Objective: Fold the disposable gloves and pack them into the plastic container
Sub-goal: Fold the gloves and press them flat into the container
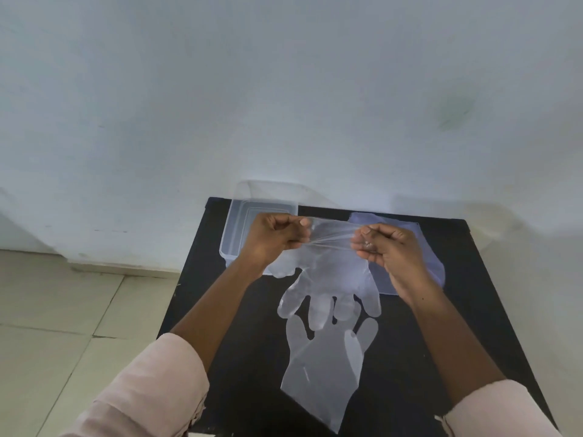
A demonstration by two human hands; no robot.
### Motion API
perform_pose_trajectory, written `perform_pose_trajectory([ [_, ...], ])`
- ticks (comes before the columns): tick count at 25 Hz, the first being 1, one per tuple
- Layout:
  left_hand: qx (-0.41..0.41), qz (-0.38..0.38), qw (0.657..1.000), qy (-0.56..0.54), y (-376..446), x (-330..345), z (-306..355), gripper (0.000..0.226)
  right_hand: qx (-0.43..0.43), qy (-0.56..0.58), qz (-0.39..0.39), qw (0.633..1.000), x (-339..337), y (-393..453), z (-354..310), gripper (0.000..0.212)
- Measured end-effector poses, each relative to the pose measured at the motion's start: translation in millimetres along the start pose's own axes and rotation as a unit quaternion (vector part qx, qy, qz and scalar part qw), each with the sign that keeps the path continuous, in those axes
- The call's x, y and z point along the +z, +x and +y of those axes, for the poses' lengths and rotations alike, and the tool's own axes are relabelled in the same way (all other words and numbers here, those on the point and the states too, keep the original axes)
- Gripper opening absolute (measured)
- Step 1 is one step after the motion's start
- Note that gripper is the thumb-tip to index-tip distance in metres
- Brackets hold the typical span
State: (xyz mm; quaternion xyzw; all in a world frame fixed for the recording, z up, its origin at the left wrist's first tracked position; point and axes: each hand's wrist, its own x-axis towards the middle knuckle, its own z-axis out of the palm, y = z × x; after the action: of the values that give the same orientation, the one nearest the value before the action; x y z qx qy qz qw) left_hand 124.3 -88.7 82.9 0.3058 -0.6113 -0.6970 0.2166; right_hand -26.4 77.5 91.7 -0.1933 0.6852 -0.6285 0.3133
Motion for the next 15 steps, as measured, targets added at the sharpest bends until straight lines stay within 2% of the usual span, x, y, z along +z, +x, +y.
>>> perform_pose_trajectory([
  [10, -0.063, 0.026, 0.998, 0.003, 102, -70, 13, 0.014, 0.010, -0.042, -0.036, 0.998, 76, 109, -9, 0.018],
  [15, -0.072, 0.067, 0.995, 0.004, 177, -103, 32, 0.011, 0.020, -0.064, 0.000, 0.998, 125, 185, -26, 0.019],
])
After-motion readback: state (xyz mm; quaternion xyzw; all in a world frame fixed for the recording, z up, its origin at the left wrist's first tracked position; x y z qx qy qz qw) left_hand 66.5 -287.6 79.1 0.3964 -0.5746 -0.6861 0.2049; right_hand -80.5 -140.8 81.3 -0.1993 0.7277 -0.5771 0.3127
